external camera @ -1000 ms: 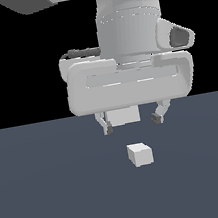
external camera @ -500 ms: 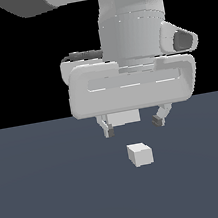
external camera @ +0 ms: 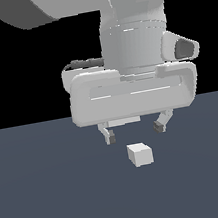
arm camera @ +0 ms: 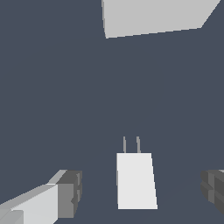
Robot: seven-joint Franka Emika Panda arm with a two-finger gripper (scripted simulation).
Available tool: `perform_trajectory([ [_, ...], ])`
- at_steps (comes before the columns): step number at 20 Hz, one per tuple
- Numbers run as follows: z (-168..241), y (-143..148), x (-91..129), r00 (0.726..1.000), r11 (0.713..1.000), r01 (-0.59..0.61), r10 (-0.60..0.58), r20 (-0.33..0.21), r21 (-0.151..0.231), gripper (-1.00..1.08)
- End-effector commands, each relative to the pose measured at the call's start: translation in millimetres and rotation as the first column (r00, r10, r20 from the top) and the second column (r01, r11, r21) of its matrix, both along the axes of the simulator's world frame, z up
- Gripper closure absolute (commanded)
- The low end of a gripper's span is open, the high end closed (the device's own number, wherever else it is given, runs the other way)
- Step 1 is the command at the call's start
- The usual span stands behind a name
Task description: Plug the charger into the wall socket.
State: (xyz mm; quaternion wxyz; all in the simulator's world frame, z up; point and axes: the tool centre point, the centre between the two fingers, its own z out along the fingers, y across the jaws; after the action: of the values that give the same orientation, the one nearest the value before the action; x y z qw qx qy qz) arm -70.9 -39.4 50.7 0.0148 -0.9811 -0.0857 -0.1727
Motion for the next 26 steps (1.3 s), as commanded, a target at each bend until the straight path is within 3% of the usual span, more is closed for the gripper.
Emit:
perform_trajectory([
  [1,-9.5,0.1,-0.6,1.000,1.000,0.000,0.000,-0.001,0.000,-0.92],
  [12,-38.9,0.3,-0.5,1.000,1.000,0.000,0.000,-0.001,-0.001,-0.92],
  [13,-38.9,0.3,-0.5,1.000,1.000,0.000,0.000,-0.001,-0.001,1.08],
  [26,-37.1,0.8,0.2,1.000,1.000,-0.005,0.005,-0.002,0.000,1.08],
])
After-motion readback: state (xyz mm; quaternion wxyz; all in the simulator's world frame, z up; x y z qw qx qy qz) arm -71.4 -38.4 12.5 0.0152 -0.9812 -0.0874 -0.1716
